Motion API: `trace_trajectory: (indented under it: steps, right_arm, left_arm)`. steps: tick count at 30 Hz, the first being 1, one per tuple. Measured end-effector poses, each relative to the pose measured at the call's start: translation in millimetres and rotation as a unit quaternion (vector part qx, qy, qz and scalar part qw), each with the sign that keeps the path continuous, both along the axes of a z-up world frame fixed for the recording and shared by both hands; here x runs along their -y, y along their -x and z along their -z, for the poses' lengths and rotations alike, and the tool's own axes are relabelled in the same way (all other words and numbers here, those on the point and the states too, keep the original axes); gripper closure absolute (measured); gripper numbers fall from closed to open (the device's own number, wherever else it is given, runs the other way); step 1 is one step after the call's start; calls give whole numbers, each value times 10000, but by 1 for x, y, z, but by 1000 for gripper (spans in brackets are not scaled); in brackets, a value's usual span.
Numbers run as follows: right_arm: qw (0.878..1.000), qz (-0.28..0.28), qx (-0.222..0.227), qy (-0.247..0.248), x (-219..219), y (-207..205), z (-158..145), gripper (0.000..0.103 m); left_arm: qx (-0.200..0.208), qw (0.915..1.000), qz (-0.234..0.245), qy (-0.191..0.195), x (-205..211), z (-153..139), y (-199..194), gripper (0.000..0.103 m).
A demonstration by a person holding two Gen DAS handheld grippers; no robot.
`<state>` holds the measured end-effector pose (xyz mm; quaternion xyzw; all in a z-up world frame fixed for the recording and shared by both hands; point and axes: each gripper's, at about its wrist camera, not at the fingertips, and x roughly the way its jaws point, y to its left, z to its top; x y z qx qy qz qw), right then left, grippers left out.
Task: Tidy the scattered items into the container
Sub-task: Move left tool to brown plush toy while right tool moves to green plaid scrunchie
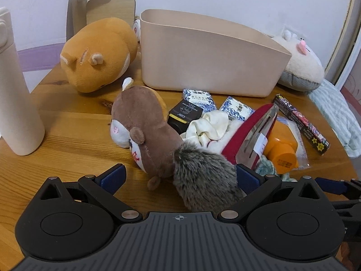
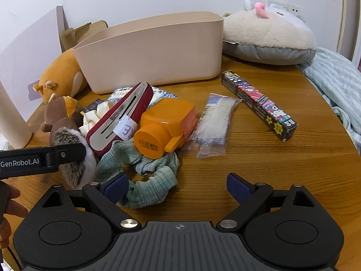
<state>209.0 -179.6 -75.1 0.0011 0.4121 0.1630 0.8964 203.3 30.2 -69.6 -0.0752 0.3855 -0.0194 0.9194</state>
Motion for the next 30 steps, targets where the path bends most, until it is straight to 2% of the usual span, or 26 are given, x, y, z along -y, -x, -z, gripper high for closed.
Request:
trace_trajectory:
  steps: [5,10,18,22,25,30]
  right_arm:
    - [10000,-3,-21,41,-3,-6,3,8]
    - [10000,-24,-57,70,-5,-11,6,8]
    - [9995,-90,26,311,-11,-14,9,11]
    - [9986,-172,108,483,-17,-14,10,17]
    - [9979,-235,185,582,-20,-11,11,22]
    - [9975,-345,282,557,-20,-7,9,41]
  left_arm:
    - [77,9994,-308,105,-9,0,-9,0]
    - [-48,9984,-542,132,-22,7,-27,0]
    - [-73,9982,-595,69,-25,18,-37,1]
    - [19,9987,-502,-18,-23,18,-37,14]
    - [42,9989,-446,-128,-21,19,-36,18]
    - [113,9986,-458,-258,-21,19,-31,36]
